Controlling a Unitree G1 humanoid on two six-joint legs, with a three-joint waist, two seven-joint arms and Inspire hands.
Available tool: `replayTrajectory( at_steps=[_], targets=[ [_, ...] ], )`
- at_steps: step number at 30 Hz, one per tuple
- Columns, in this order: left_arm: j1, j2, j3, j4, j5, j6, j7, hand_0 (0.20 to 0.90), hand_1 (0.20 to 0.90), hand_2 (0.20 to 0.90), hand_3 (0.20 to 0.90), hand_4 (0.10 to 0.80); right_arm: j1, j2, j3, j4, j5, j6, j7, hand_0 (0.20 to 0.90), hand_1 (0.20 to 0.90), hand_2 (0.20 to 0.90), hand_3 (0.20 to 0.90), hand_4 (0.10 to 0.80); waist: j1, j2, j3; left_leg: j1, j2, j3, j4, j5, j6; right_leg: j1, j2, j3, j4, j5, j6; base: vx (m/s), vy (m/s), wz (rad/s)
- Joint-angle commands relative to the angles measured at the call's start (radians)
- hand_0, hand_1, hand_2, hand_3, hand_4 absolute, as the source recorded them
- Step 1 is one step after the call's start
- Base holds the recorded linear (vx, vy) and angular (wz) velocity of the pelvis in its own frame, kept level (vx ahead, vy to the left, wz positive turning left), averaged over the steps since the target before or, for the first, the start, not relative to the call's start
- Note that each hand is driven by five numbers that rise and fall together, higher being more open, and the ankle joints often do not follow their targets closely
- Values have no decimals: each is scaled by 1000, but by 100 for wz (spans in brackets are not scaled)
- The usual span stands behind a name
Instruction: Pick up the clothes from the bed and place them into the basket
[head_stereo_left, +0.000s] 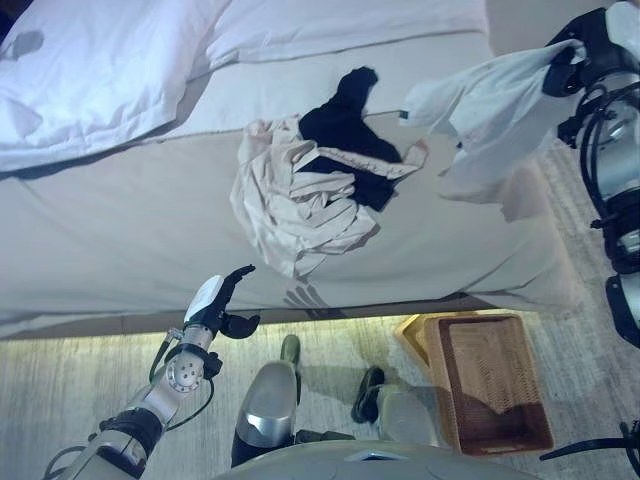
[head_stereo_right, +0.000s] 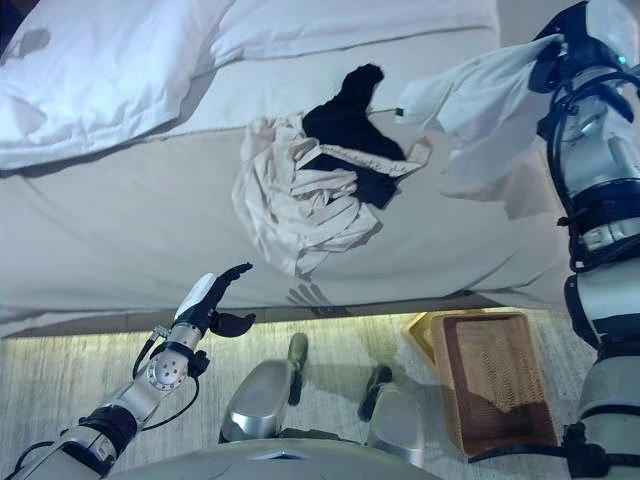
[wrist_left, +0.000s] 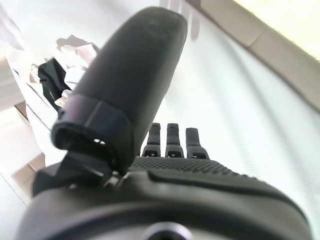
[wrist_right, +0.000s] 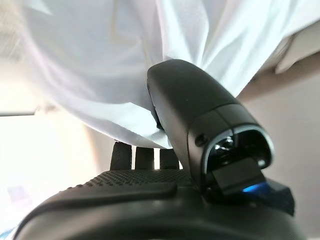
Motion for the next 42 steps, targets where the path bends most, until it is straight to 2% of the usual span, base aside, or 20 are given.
replayTrajectory(
  at_steps=[1,11,16,24,33,42],
  targets=[
    [30,0,-25,47,32,-41,46,900,900,900,900,800,-81,-104,47,-31,20,-82,-82,300,300,300,200,100,-21,-32,-206,20,47,40,-4,-70,-43,-6,12,40,-18,12,20,-7,-71,-25],
    [-14,-9,-5,136,46,-19,88,900,900,900,900,800,-38,-214,-3,-102,53,-63,-97,300,300,300,200,100,-105,-43,-264,83,75,107,-150,-18,-68,25,36,82,-168,87,56,-19,-59,-28],
    [-35,-14,12,172,68,-22,103,900,900,900,900,800,23,-252,-53,-142,53,-60,-89,300,300,300,200,100,-151,-43,-280,98,87,141,-167,-17,-71,17,43,116,-196,105,64,-11,-44,-27],
    [-42,-12,47,203,96,-18,104,900,900,900,900,800,259,-299,-221,-237,28,-37,-25,300,300,300,200,100,-231,-38,-291,119,103,183,-161,-33,-68,-3,62,187,-211,119,70,6,-31,-32],
    [-47,-16,72,238,127,-49,92,900,900,900,900,800,577,-262,-428,-285,35,-92,135,300,300,300,200,100,-313,-29,-299,149,117,221,-145,-55,-67,-27,87,257,-195,119,65,6,-37,-27],
    [-76,-15,49,229,136,-52,60,900,900,900,900,800,686,-206,-476,-231,64,-110,219,300,300,300,200,100,-352,-11,-288,160,129,260,-134,-65,-79,-57,90,278,-192,137,69,-19,-52,-17]
  ],
)
